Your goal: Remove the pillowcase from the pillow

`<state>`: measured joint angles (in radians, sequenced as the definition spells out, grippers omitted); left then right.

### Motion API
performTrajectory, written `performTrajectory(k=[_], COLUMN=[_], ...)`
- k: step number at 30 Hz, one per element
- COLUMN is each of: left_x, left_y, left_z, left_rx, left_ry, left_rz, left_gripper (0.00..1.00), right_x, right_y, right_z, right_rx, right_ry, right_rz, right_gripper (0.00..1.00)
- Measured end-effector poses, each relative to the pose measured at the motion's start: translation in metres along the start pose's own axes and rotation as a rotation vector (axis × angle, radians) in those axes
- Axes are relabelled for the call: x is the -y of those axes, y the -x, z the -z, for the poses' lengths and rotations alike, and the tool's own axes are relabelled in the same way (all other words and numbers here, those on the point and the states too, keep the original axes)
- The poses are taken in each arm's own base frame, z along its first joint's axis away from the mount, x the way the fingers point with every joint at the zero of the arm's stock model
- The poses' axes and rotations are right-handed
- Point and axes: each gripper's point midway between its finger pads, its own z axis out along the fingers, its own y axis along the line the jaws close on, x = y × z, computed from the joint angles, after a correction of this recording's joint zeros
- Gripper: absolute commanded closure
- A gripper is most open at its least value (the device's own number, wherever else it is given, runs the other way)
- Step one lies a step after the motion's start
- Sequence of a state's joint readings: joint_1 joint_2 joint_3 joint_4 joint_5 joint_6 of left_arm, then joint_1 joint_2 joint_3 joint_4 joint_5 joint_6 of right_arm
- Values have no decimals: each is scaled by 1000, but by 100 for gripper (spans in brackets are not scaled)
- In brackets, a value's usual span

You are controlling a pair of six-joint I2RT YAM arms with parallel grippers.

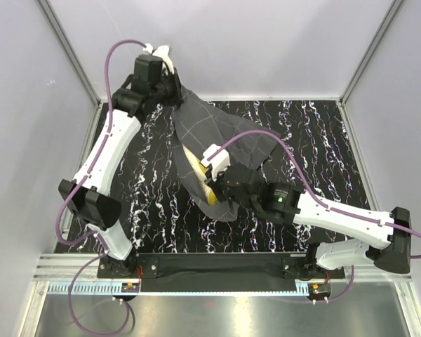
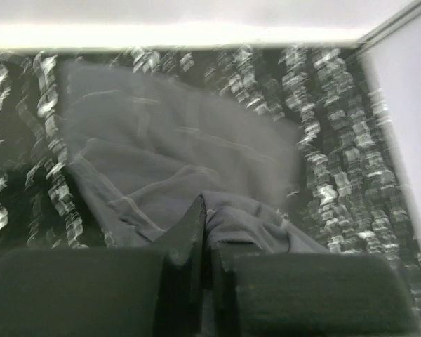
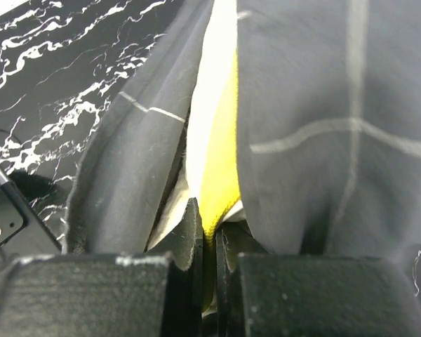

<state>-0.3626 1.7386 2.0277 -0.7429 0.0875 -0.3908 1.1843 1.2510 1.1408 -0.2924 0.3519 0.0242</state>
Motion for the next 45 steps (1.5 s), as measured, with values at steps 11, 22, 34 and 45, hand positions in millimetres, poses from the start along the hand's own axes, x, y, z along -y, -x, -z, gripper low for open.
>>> performTrajectory(k=[11,22,34,45], left_x=[-60,-60,-28,19], left_y=[-71,-76,-69,-87], left_z=[30,155,204,194], left_rx=[9,352,543,476], left_ry=[198,144,-63,-316], left_rz=[-89,-151,-321,-571], left_gripper=[7,1,1,1], right_x=[20,93,104,94], right_y=[-9,35,59,52], right_z=[25,36,22,22], right_rx=[-63,-9,-19,-53], right_ry=[-127,-297,-257,-201], right_rz=[23,-90,-129,-129], right_gripper=[100,100,100,100])
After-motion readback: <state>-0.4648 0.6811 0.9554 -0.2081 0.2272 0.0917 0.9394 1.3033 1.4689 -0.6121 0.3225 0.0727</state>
